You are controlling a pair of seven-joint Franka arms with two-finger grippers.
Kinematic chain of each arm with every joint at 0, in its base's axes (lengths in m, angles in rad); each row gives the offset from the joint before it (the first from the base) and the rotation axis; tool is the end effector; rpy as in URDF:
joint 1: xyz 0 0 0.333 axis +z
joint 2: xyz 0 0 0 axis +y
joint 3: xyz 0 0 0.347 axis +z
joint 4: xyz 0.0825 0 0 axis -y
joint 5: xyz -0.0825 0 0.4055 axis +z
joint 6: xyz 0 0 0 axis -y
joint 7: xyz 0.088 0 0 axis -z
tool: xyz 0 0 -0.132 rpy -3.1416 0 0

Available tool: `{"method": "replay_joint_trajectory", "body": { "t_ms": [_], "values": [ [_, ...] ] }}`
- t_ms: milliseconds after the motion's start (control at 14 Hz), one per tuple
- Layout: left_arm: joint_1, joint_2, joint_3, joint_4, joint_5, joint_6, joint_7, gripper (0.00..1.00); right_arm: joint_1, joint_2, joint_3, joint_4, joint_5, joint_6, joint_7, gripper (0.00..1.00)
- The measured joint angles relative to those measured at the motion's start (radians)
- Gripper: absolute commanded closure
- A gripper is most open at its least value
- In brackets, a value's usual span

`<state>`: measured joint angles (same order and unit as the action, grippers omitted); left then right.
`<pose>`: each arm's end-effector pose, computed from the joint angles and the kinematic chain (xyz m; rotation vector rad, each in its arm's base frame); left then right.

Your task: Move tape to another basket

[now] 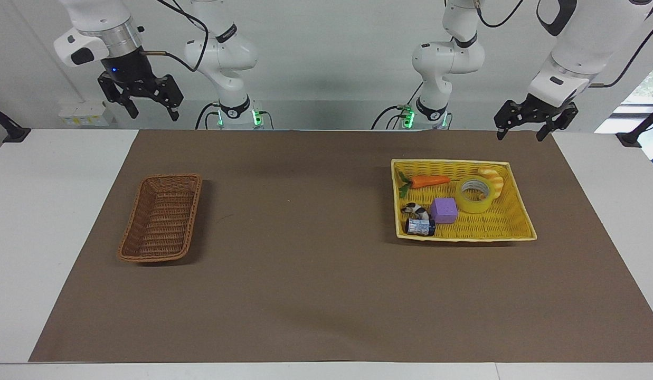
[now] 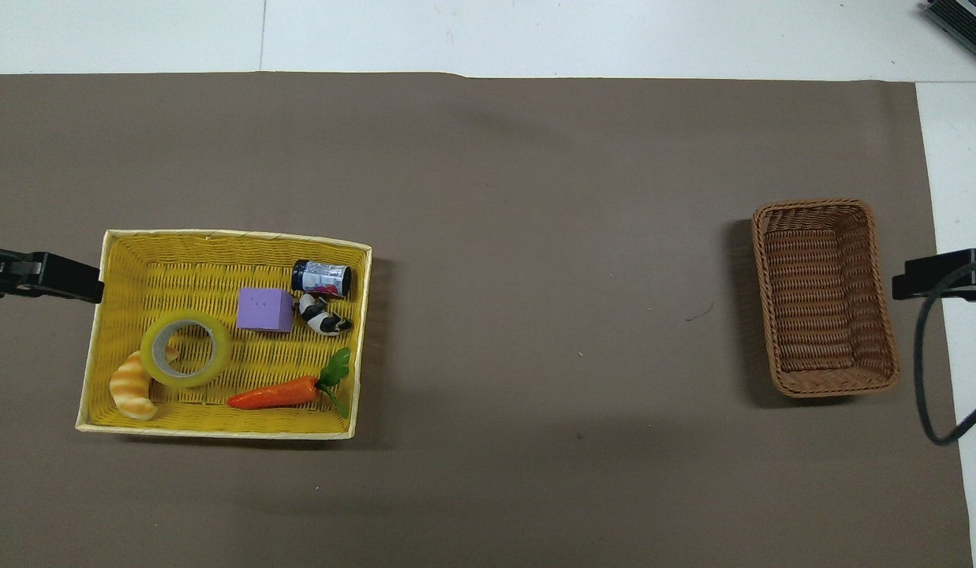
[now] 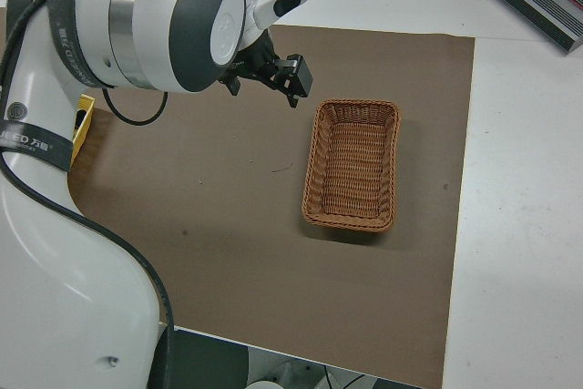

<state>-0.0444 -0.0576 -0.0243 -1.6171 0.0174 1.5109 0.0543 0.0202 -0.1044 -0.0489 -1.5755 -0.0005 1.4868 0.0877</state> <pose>0.5473 -0.0357 0.6351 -3.1157 0.1908 0.0757 0.5310 -0.0169 0.6785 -3.1312 0.1822 -0.0242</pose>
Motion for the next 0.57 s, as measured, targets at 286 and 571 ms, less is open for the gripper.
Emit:
{"method": "replay_joint_trajectory", "body": {
  "t_ms": [286, 571],
  "values": [
    [0.000, 0.000, 0.000, 0.000, -0.001, 0.000, 0.001, 0.00, 0.000, 0.000, 0.000, 0.000, 0.000, 0.000, 0.000, 0.00],
    [0.000, 0.000, 0.000, -0.001, -0.001, 0.000, 0.006, 0.00, 0.000, 0.000, 0.000, 0.000, 0.000, 0.000, 0.000, 0.00]
  ]
}}
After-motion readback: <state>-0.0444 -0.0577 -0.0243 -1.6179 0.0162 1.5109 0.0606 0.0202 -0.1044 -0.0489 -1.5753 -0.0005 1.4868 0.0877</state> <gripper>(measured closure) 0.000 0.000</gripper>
